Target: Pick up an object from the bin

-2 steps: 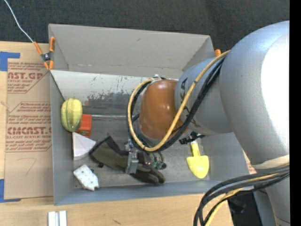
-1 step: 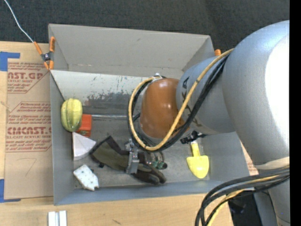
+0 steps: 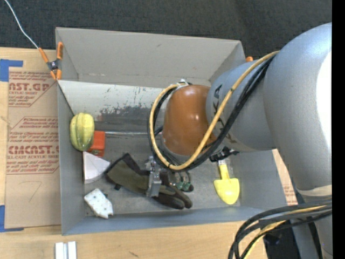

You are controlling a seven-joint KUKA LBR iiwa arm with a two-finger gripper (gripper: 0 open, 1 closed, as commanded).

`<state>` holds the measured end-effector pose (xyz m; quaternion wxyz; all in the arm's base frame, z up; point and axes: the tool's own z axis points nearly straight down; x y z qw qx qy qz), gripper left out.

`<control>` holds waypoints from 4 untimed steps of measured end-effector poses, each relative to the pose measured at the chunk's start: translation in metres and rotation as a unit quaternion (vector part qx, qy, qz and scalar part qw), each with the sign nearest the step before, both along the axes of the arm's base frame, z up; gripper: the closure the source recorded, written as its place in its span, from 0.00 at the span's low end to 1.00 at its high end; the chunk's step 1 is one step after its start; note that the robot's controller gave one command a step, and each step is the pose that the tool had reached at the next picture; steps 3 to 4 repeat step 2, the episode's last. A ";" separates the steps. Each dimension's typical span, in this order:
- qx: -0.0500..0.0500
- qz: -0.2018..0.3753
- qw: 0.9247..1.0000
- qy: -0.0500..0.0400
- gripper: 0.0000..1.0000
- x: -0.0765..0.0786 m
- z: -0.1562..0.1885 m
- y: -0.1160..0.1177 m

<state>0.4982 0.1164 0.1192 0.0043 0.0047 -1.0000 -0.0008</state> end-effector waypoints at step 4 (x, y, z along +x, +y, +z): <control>0.001 0.000 1.000 -0.003 1.00 0.002 0.025 0.001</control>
Offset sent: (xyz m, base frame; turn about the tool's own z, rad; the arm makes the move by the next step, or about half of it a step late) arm 0.0001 0.0000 0.0097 0.0000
